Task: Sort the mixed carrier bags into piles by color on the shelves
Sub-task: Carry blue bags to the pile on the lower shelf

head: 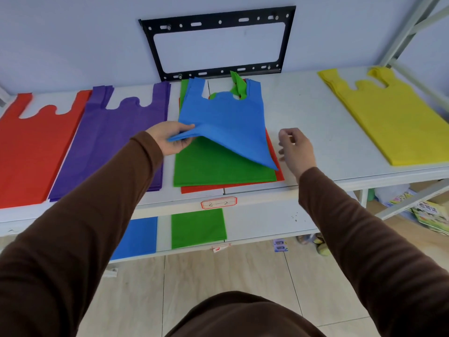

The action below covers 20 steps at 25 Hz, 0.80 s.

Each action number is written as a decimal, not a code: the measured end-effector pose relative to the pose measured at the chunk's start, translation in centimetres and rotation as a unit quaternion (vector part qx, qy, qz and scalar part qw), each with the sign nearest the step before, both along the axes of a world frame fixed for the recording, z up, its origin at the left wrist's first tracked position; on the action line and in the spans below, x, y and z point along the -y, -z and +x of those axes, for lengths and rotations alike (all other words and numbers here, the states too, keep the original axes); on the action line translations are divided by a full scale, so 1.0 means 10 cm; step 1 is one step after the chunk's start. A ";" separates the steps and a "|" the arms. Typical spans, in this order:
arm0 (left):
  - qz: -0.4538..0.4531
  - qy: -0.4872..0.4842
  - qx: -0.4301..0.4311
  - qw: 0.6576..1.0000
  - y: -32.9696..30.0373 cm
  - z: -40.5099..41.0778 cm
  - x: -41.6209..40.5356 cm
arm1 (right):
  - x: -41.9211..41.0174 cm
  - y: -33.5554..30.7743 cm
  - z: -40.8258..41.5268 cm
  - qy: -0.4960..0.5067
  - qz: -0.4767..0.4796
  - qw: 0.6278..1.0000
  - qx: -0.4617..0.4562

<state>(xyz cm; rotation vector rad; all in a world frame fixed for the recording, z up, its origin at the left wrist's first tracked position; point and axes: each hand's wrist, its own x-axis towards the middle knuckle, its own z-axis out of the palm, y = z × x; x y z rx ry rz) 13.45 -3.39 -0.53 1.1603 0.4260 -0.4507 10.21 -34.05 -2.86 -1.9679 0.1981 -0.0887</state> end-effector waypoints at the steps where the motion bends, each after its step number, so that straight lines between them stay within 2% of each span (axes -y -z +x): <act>1: -0.050 -0.026 -0.018 0.998 -0.01 -0.02 -0.01 | 0.03 -0.06 -0.01 -0.012 0.029 0.998 -0.058; 2: -0.077 -0.032 -0.030 0.996 -0.01 -0.04 -0.02 | 0.04 -0.11 -0.04 -0.043 0.074 0.988 -0.127; 4: -0.020 0.007 -0.023 1.000 0.03 -0.11 -0.01 | 0.01 -0.20 -0.11 -0.105 0.185 0.952 -0.221; 6: 0.120 0.084 0.014 0.989 0.12 -0.16 0.00 | -0.03 -0.17 -0.10 -0.130 0.232 0.938 -0.224; 8: 0.191 0.101 0.031 0.976 0.17 -0.18 0.00 | -0.08 -0.10 -0.07 -0.146 0.194 0.949 -0.201; 10: 0.204 0.085 0.033 0.975 0.17 -0.17 0.01 | -0.11 -0.05 -0.07 -0.149 0.153 0.958 -0.192; 15: 0.148 0.007 0.064 0.987 0.13 0.08 0.03 | -0.05 -0.01 -0.03 -0.143 0.181 0.952 -0.204; 20: 0.194 0.048 0.091 0.976 0.22 0.43 -0.02 | -0.03 0.06 -0.04 -0.123 0.252 0.938 -0.202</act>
